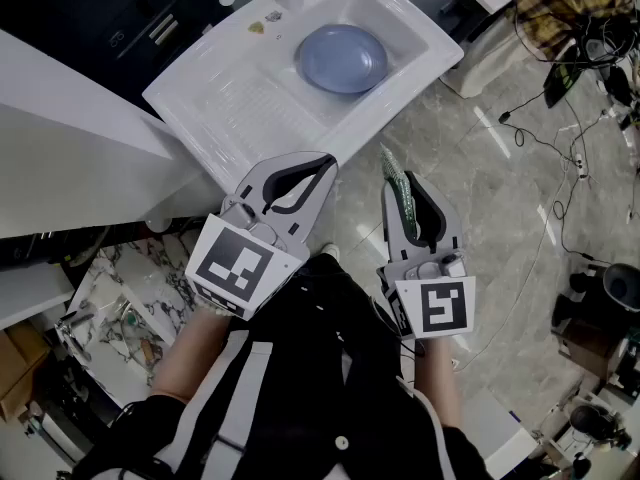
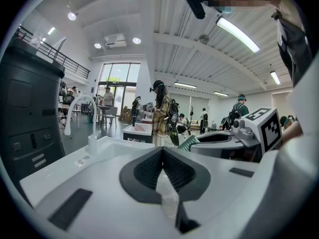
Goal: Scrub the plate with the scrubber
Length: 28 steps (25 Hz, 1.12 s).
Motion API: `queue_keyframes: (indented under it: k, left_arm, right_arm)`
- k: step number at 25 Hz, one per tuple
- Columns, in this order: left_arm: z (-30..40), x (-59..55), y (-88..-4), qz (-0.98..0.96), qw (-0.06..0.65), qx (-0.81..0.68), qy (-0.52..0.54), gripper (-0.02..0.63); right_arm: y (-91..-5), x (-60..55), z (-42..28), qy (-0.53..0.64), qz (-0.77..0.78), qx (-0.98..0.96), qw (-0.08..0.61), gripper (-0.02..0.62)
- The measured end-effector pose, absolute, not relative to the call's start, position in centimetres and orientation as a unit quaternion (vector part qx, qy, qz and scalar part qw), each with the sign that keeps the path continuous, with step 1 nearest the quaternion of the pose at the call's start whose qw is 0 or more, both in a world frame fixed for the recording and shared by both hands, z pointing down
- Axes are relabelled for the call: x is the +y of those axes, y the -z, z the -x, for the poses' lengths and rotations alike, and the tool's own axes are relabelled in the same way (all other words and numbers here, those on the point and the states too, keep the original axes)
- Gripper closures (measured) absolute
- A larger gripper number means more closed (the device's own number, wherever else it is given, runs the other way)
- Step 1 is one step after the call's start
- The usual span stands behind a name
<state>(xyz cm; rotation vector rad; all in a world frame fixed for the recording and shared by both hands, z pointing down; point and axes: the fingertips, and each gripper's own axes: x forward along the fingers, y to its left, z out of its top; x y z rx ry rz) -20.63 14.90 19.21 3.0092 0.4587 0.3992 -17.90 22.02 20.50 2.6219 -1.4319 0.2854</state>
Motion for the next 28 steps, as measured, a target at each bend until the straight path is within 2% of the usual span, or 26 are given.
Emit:
queue_keyframes:
  k: [28]
  left_arm:
    - [18.6,20.0,-18.9,-0.986,0.024,0.111,-0.123,0.606]
  right_arm:
    - [-21.0,28.6,15.0,-0.093,-0.873,-0.477,0.044,0.502]
